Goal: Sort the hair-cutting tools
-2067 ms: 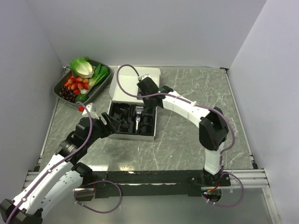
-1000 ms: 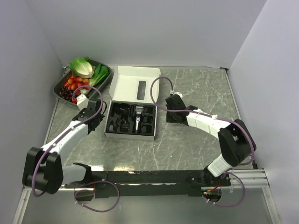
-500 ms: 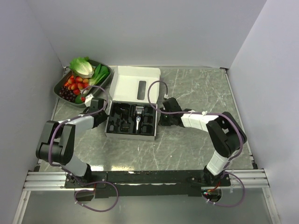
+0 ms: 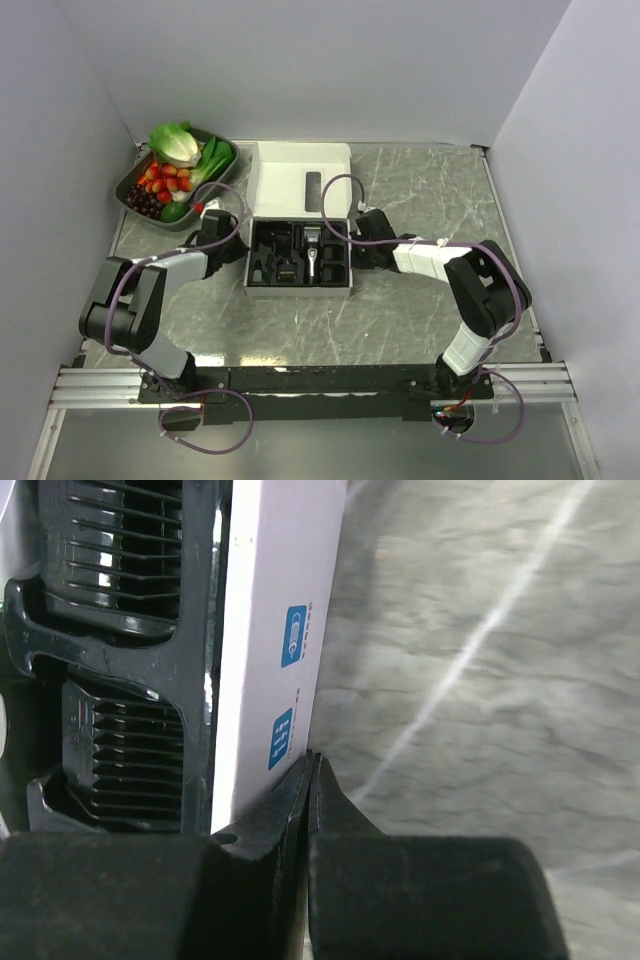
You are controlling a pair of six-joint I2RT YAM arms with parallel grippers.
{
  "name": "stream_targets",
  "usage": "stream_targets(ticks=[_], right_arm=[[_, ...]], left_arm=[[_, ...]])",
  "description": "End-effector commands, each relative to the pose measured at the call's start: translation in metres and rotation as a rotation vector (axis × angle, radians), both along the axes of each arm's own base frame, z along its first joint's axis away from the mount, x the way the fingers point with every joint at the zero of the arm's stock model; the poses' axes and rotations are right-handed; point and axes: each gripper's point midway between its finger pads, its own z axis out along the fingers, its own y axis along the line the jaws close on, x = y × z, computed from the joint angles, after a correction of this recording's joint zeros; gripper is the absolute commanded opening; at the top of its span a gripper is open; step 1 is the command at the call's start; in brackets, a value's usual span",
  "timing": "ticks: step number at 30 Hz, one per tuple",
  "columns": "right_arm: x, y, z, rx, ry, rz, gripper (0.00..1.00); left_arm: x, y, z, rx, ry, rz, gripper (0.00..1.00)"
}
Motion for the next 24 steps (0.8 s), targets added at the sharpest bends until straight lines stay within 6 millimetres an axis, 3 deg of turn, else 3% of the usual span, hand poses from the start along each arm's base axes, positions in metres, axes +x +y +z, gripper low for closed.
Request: stream_targets(ticks=[1,5,12,16,22,24], right_arm=[[-0.006,-0.002,0.007,-0.004,-0.038,0.02,0.0],[-0.017,-0.009,0.01,-0.003,-0.043,0.02,0.0],[-0.041,-0.025,0.008,-0.007,-0.043,0.01,0.0],[-0.049,-0.029,0.007,-0.005,-0.035,0.0,0.0],[-0.05,-0.036,0.016,-0.016,-0.058,-0.034,0.0],[-0.039,-0.042,0.034,-0.036,-0.109,-0.065,0.0]], left_arm=[[-0.027,-0.073,0.0,-0.101,0.007,-0.219,0.01],[-0.045,-0.096,-0.003,-0.124,0.012,-0.261,0.01],[-0.084,-0.101,-0.011,-0.168,0.025,-0.272,0.01],[-0.104,-0.118,-0.009,-0.19,0.026,-0.303,0.01],[-0.107,-0.117,0.004,-0.159,0.025,-0.312,0.02],[-0.1,-0.108,0.018,-0.115,-0.005,-0.275,0.04]])
